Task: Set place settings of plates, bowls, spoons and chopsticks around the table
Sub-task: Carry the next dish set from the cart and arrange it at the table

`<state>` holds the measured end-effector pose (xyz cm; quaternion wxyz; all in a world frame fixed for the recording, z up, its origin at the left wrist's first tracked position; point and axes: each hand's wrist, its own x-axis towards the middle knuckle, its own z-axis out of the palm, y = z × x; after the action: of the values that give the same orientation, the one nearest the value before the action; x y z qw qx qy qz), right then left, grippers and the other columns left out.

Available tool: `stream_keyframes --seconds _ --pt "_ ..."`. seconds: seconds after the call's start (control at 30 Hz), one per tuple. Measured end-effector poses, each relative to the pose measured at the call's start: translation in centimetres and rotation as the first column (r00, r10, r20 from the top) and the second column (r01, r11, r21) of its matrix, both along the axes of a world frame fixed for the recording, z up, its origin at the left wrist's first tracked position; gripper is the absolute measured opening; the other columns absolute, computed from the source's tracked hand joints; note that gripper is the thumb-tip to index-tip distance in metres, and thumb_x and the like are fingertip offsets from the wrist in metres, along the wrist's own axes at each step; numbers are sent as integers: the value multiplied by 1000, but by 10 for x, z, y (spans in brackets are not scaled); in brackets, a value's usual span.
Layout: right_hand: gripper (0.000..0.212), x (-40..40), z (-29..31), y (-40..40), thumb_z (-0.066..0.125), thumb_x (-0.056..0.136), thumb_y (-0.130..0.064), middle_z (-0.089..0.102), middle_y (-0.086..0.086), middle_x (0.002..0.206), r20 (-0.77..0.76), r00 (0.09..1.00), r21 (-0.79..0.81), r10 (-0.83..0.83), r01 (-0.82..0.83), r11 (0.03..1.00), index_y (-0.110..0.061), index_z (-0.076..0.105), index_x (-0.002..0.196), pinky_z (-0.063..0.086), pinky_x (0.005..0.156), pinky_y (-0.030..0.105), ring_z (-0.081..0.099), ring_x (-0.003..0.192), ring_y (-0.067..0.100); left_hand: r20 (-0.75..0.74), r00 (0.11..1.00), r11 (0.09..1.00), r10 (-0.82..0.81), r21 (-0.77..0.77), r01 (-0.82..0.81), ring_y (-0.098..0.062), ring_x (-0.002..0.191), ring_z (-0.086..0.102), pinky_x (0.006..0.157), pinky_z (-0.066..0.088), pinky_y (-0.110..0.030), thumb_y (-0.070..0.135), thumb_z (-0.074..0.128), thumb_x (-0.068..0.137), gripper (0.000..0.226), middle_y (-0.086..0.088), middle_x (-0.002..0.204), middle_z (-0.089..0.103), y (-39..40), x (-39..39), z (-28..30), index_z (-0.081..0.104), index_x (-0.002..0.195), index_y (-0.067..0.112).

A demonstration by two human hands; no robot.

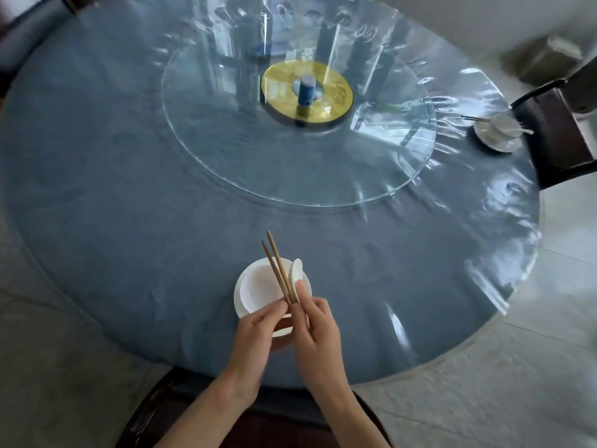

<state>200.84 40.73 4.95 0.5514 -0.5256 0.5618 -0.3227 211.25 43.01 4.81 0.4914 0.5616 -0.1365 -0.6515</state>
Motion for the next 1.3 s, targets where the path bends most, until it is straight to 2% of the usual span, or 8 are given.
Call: stream_keyframes --seconds 0.13,0.27,0.47,0.73,0.87,0.97,1.1,1.3 --pt "35 -8 2 7 59 104 -12 65 -9 87 174 984 169 -32 2 986 -35 73 126 46 69 21 58 75 7 -242 969 998 -55 -34 48 -24 117 70 87 59 -39 32 61 99 37 -13 127 73 4 13 -10 72 127 11" --pt "31 -20 7 9 53 105 -13 55 0 70 384 922 297 -49 -73 952 -24 76 122 36 53 22 42 59 12 -326 939 993 -113 -77 93 -23 105 68 79 57 -39 36 74 93 50 -16 112 70 7 19 -14 68 129 1" --pt "32 -25 11 12 53 105 -16 47 0 66 353 935 229 45 -133 964 -29 75 123 33 52 22 41 58 13 -319 943 992 -97 -108 66 -32 109 68 81 59 -43 22 67 97 38 -23 120 68 10 17 -20 68 127 -3" --pt "41 -18 12 30 58 106 -27 46 2 72 330 940 89 85 -121 989 -41 56 144 35 50 22 37 56 15 -212 977 994 29 -92 -50 -27 100 74 84 63 -39 26 70 84 36 -19 108 74 1 19 -8 77 114 7" --pt "37 -16 14 25 54 107 -20 48 -3 67 318 947 98 39 -74 992 -39 66 135 35 49 20 38 55 13 -257 966 994 -1 -103 -26 -41 105 59 107 47 -56 15 56 96 32 -27 109 64 4 24 -8 71 120 0" --pt "35 -15 13 23 54 106 -15 49 -1 65 307 951 97 36 -69 993 -37 71 128 36 49 22 41 54 14 -307 951 993 -18 -116 -18 -39 110 59 113 43 -56 19 58 93 42 -26 114 63 6 25 -11 66 129 -1" --pt "35 -17 5 24 53 107 -15 50 0 65 295 955 105 41 -75 992 -38 72 127 36 50 23 42 55 14 -327 945 993 -14 -117 -26 -32 106 64 106 49 -50 19 62 93 41 -22 114 67 6 23 -15 67 129 0" --pt "33 -18 -7 28 57 100 -30 55 2 69 326 944 118 57 -100 988 -36 70 129 33 49 24 41 54 14 -294 948 992 124 1 -129 -17 76 71 68 61 -33 9 53 97 22 -10 90 70 -9 29 -20 74 95 7"
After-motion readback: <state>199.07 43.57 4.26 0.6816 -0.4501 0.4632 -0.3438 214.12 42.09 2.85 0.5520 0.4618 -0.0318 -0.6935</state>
